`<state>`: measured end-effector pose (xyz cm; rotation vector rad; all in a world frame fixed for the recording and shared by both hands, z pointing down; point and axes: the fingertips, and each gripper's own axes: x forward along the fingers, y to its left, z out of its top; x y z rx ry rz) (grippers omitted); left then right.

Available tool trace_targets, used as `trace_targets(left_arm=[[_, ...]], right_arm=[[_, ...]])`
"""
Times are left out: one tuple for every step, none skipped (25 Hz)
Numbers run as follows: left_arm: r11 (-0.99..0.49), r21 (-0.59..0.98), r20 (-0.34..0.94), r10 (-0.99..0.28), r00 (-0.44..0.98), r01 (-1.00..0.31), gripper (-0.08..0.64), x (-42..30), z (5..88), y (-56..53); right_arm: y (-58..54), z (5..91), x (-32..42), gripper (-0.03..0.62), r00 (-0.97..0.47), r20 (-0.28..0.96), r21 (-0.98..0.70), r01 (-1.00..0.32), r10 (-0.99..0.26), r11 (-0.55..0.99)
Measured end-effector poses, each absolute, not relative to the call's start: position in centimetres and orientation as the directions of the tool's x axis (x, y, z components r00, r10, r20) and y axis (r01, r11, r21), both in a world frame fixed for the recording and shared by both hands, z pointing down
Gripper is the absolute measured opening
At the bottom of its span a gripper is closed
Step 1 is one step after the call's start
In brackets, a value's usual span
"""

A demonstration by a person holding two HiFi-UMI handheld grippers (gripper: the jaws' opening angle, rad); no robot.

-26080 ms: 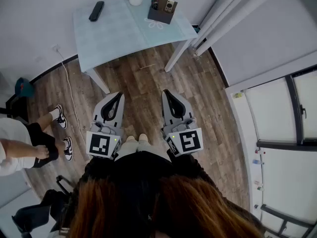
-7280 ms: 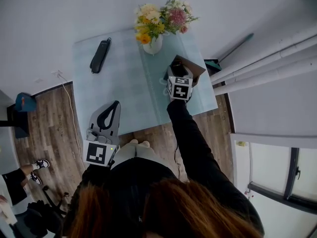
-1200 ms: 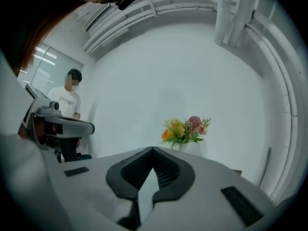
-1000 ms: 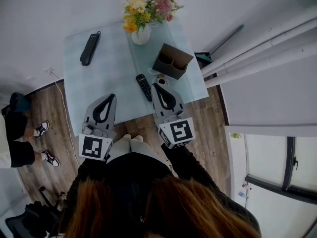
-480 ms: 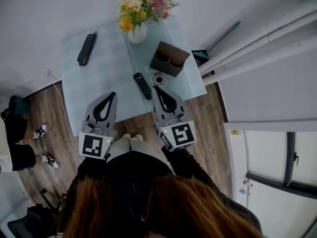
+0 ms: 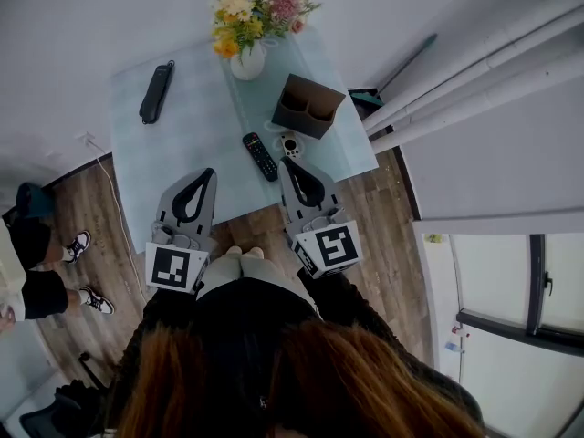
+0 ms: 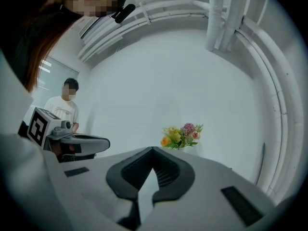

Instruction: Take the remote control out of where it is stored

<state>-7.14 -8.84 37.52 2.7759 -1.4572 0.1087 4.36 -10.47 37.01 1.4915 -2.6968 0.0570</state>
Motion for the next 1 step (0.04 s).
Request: trace_targets(left_arm=[[-0.569,-0.028,0.063,-0.821,0.567,-0.822,0.005,-7.11,37.51,-8.84]], right_arm=[[-10.5,37.03,4.39,0.014,-0.529,0.07,-0.004,-0.848,-0.846,0.53]])
